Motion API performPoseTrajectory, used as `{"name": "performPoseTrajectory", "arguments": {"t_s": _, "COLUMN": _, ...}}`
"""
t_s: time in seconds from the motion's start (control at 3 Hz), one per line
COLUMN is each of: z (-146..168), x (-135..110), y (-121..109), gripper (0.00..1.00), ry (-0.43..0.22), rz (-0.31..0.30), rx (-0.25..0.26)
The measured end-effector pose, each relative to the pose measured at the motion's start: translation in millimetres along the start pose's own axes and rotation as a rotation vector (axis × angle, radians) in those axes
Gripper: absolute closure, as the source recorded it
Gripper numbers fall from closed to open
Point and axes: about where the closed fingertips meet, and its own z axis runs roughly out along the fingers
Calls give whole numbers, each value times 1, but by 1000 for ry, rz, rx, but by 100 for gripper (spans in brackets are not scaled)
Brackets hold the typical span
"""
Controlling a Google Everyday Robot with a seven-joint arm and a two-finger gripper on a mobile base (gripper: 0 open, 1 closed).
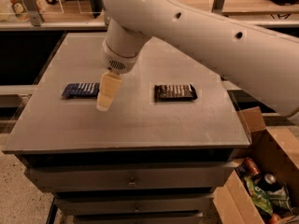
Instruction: Pick rxbar blueberry
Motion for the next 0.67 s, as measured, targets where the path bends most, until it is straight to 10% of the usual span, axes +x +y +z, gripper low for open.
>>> {"name": "performPoseTrajectory", "arguments": {"t_s": 0.67, "z": 11, "x": -10, "y": -4, "gripper": 0, "ry": -36, "rz": 10, "rx": -4}}
